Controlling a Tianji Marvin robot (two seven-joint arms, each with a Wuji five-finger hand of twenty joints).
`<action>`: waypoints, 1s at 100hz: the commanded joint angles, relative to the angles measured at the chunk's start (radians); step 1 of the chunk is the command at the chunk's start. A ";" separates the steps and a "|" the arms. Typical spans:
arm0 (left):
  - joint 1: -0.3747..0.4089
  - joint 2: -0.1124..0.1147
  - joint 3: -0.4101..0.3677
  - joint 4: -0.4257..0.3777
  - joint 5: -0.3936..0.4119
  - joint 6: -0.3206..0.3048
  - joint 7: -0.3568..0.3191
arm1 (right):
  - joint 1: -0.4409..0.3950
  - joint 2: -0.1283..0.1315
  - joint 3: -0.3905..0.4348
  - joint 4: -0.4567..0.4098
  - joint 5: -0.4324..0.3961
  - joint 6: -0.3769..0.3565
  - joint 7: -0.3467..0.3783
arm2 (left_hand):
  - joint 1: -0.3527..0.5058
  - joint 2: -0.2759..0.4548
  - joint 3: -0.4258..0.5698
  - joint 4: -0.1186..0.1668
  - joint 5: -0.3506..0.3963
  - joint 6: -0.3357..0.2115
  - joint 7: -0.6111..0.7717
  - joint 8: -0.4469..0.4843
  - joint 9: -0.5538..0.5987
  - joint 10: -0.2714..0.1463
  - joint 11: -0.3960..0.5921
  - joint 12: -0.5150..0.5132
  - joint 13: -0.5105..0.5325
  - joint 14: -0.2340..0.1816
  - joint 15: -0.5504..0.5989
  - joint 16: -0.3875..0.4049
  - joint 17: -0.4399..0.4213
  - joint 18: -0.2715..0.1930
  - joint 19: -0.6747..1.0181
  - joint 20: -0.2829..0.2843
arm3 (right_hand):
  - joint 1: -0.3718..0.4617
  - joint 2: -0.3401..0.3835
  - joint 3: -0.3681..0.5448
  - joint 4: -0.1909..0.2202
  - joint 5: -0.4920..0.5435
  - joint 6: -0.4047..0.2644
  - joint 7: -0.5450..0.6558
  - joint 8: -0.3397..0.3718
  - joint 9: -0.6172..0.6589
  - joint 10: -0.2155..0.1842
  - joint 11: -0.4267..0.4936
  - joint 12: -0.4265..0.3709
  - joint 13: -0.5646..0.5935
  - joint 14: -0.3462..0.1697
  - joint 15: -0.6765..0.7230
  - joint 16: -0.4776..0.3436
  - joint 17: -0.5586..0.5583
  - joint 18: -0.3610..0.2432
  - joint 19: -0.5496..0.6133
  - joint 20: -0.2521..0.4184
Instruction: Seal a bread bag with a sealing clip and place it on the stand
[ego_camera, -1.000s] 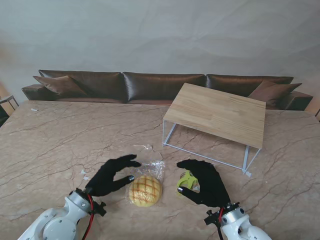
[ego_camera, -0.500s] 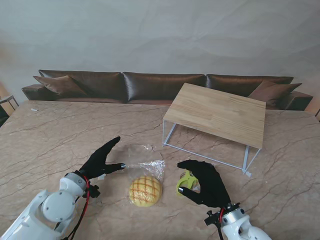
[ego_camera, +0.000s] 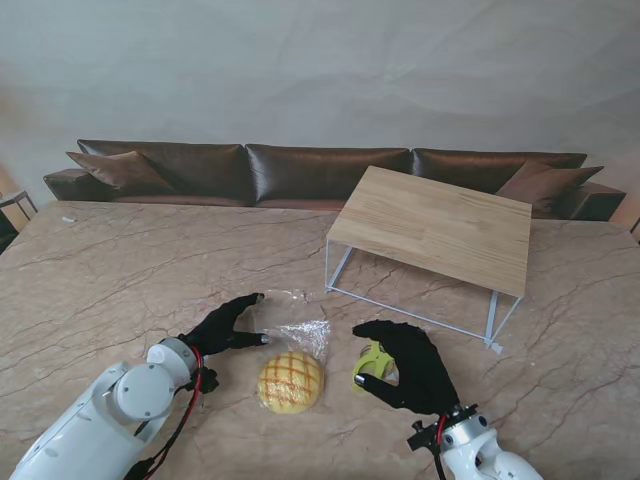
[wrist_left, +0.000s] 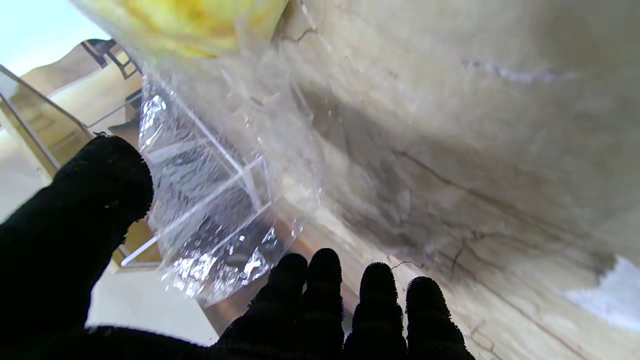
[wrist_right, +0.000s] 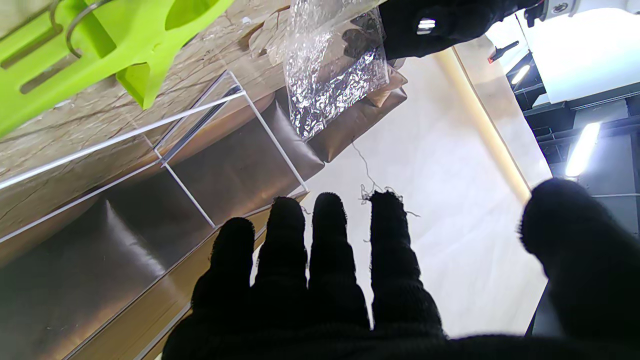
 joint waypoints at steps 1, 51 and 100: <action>-0.005 -0.014 0.011 0.020 -0.010 0.000 -0.008 | 0.008 -0.004 -0.010 0.009 0.003 -0.001 0.002 | -0.025 -0.044 0.005 -0.038 0.040 -0.027 0.077 0.040 0.037 -0.033 0.043 0.029 0.007 0.004 0.013 0.027 -0.012 -0.006 -0.008 0.029 | 0.020 -0.004 0.026 -0.008 0.004 -0.027 0.010 0.002 0.000 -0.007 0.000 0.005 0.004 -0.024 -0.008 0.003 -0.013 -0.009 -0.008 0.000; -0.011 -0.040 0.060 0.049 -0.074 -0.047 0.053 | 0.061 0.006 -0.048 0.018 -0.048 0.157 0.015 | 0.356 0.126 0.011 -0.039 0.397 -0.494 0.768 0.296 0.458 -0.183 0.138 0.110 0.333 0.016 0.160 0.169 -0.019 0.019 0.158 0.311 | 0.054 -0.017 0.108 -0.024 0.022 -0.025 0.034 0.011 0.043 0.008 0.037 0.022 0.105 0.022 0.041 0.033 0.090 0.033 0.105 0.061; 0.035 -0.089 0.038 0.004 -0.116 -0.095 0.242 | 0.176 -0.005 -0.118 0.002 0.121 0.344 0.189 | 0.626 0.297 -0.237 -0.110 0.365 -0.599 0.918 0.680 0.895 -0.152 0.240 0.190 0.764 0.077 0.492 0.339 0.101 0.087 0.852 0.274 | 0.128 -0.408 0.273 -0.131 -0.066 0.050 0.019 -0.020 0.018 0.038 0.104 0.052 0.190 0.070 0.039 0.060 0.176 0.081 0.188 0.098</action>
